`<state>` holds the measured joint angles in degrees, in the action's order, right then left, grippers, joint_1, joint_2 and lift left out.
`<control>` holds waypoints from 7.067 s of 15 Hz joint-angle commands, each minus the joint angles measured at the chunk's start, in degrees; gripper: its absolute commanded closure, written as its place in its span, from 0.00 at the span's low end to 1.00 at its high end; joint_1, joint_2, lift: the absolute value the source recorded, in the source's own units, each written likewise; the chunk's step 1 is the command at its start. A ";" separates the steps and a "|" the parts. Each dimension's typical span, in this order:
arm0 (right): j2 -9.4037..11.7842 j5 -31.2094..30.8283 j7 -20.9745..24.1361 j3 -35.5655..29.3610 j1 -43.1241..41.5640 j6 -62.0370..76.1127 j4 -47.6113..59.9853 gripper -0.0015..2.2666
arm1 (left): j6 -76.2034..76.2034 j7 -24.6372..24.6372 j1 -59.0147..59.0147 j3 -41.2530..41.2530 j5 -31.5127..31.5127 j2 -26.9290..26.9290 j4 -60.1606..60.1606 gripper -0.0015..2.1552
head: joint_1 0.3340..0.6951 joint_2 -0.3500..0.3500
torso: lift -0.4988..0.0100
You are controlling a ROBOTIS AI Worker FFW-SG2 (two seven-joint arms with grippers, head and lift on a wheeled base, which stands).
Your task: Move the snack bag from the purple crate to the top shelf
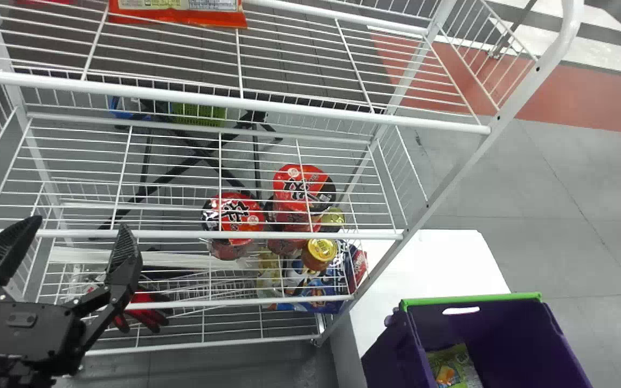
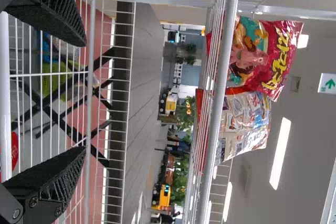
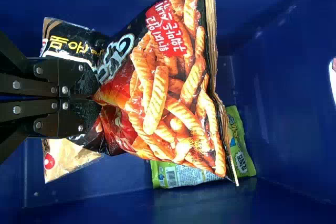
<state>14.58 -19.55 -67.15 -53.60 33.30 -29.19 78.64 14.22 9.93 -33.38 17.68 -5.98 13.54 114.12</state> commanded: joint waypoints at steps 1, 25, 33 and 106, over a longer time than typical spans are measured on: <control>0.10 -0.31 0.00 0.07 -0.25 -1.18 0.38 0.73 | -0.48 0.01 0.34 0.16 0.00 -0.01 -0.21 0.05 | 1.00 0.00 | 0.46; 0.54 -0.40 -1.85 -1.77 -0.25 -2.77 2.84 0.73 | -1.35 0.27 -0.63 -0.01 0.26 -0.01 1.37 0.05 | 1.00 0.00 | 0.64; -1.22 -0.05 -3.08 -2.91 0.10 -3.47 6.71 0.73 | -1.35 0.27 -0.63 -0.01 0.53 -0.01 1.46 0.05 | 1.00 0.00 | 0.71; -14.63 28.69 32.87 35.05 -26.09 -27.20 53.99 0.73 | -2.23 4.75 -4.85 1.92 6.24 0.08 1.55 0.05 | 1.00 0.20 | 0.98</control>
<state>0.00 9.37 -35.28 -21.07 9.55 -57.14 135.78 12.00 14.59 -38.52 19.33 0.30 13.63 115.75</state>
